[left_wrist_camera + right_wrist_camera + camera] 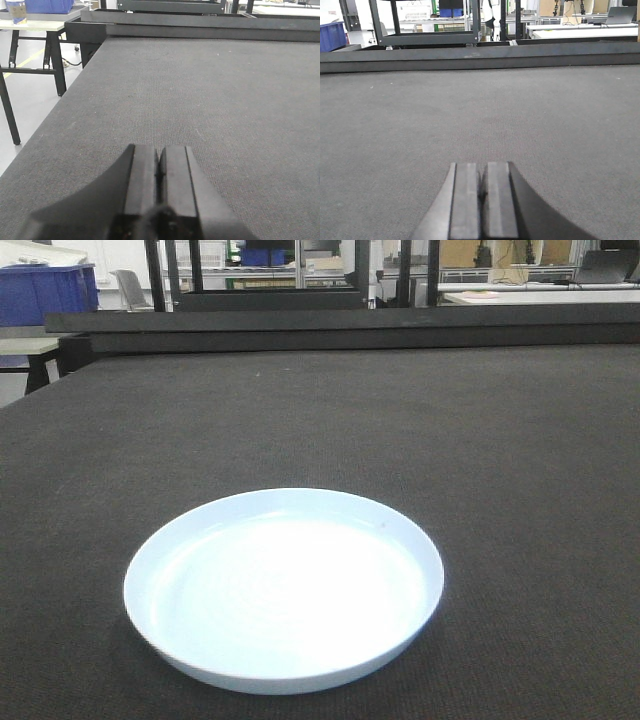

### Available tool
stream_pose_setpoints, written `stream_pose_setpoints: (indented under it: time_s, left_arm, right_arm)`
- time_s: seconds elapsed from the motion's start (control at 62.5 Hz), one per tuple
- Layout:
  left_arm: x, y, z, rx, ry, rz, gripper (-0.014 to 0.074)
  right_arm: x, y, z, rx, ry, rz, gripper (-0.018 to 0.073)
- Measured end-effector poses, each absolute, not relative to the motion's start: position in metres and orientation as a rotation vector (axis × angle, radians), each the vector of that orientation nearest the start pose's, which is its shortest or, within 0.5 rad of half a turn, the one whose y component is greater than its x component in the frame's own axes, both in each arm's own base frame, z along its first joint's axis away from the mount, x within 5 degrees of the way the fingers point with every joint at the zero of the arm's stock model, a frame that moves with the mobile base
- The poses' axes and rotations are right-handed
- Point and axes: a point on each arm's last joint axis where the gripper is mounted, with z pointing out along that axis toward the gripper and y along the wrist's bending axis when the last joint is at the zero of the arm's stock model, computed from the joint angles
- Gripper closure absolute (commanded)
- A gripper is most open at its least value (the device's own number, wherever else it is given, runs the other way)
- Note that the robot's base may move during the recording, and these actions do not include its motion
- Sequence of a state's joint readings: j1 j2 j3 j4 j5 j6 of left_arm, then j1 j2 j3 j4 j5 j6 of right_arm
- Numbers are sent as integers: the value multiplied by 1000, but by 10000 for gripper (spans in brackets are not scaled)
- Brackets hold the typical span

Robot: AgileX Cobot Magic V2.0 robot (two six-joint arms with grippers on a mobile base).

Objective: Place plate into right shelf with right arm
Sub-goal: 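Move the right gripper above the white plate on the table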

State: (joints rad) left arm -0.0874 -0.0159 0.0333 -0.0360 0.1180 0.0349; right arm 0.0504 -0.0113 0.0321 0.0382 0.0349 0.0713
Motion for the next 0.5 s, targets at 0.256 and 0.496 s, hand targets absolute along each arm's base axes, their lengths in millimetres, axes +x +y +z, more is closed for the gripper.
stream_pose_setpoints:
  time_s: [0.256, 0.496]
  left_arm:
    - [56, -5, 192, 73, 1618, -72, 643]
    - [56, -5, 192, 73, 1618, -72, 643]
  right_arm:
    - [57, 3, 200, 45, 1540, 128, 503]
    - [57, 3, 200, 45, 1540, 128, 503]
